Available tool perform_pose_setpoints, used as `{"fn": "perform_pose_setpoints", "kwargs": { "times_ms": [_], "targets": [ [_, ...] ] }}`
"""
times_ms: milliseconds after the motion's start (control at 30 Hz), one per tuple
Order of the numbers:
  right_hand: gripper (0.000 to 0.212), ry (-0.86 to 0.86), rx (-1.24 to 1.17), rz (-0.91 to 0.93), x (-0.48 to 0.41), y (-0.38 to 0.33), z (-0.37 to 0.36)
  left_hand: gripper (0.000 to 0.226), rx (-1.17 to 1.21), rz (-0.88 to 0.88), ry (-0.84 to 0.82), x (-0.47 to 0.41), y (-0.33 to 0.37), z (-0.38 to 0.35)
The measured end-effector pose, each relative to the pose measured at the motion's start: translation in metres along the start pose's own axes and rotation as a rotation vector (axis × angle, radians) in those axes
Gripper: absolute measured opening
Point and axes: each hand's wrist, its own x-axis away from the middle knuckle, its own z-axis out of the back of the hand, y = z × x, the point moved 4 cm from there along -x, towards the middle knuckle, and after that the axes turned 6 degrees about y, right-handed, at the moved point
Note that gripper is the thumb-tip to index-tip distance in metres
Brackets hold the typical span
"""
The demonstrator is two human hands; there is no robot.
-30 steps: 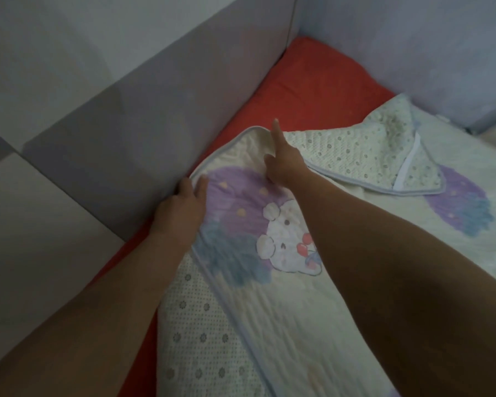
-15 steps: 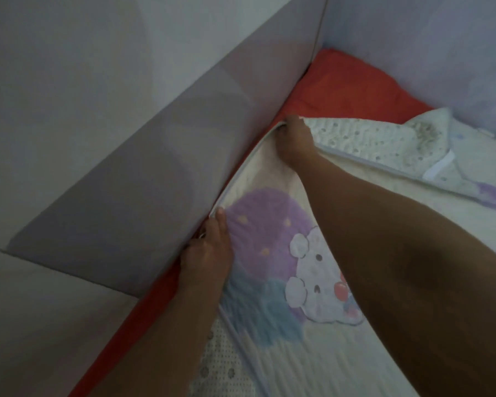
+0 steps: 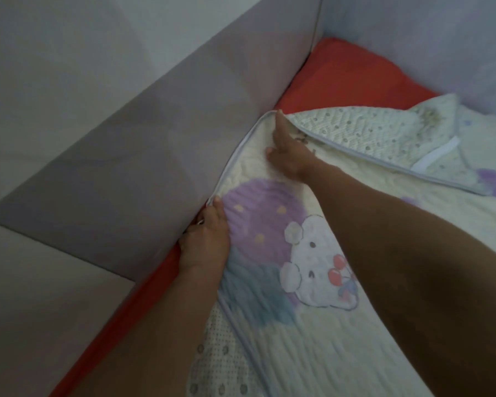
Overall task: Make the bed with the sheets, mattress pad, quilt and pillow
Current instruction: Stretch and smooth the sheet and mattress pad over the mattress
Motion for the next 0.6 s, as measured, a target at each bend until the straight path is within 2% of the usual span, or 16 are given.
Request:
{"fn": "perform_pose_setpoints", "kwargs": {
  "times_ms": [200,267,300,333,367,433,500,533,600],
  "targets": [
    [0.070,0.010,0.164,0.016,0.081,0.025,0.030,0.051,-0.081,0.032,-0.094,0.003,-0.003,0.013],
    [0.067,0.002,0.245,-0.039,0.102,0.038,0.045,0.051,-0.098,0.035,-0.243,0.003,0.006,0.042],
    [0.066,0.012,0.255,-0.077,0.112,0.043,0.053,0.049,-0.111,-0.022,-0.303,0.002,0.013,0.057],
    [0.065,0.023,0.253,-0.101,0.120,0.047,0.060,0.044,-0.116,-0.115,-0.265,-0.001,0.020,0.065],
    [0.066,0.030,0.262,-0.114,0.126,0.052,0.066,0.039,-0.114,-0.143,-0.318,-0.007,0.026,0.080],
    [0.071,0.034,0.288,-0.148,0.130,0.063,0.073,0.036,-0.114,-0.140,-0.247,-0.026,0.034,0.113],
    [0.081,0.021,0.291,-0.222,0.127,0.076,0.074,0.048,-0.109,-0.192,-0.093,-0.048,0.045,0.120],
    [0.088,0.010,0.281,-0.256,0.123,0.083,0.074,0.058,-0.076,-0.243,-0.104,-0.058,0.054,0.118],
    [0.106,-0.028,0.273,-0.302,0.115,0.094,0.072,0.081,0.040,-0.300,-0.248,-0.076,0.066,0.108]
  ]
}}
